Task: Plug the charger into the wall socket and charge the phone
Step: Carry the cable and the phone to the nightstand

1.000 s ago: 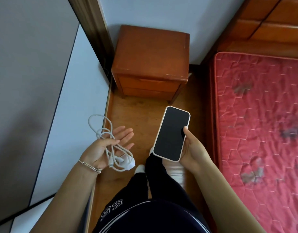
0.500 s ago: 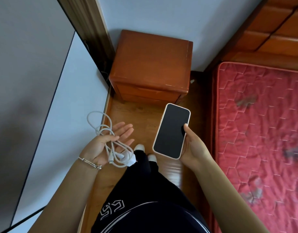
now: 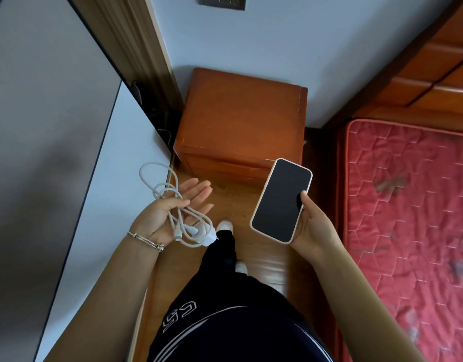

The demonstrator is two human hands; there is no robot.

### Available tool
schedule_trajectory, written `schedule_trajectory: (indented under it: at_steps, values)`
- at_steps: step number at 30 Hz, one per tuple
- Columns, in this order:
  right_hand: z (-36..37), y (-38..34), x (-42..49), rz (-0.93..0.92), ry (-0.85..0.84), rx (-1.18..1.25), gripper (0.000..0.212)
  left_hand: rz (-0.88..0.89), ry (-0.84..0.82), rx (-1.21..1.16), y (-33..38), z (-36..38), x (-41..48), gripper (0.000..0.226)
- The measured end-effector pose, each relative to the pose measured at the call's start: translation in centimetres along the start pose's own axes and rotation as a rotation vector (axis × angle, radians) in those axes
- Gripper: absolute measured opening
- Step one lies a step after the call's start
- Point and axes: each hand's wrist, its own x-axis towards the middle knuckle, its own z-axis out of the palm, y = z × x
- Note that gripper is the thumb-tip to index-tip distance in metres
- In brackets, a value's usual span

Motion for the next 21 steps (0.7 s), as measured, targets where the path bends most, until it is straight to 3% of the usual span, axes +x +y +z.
schedule_trajectory:
  at_steps: [21]
  values:
    - [5.1,-7.8,6.9,-0.001,0.020,-0.015,0.039,-0.060,0.016,0.003,7.9,3.5,8.2,0.046]
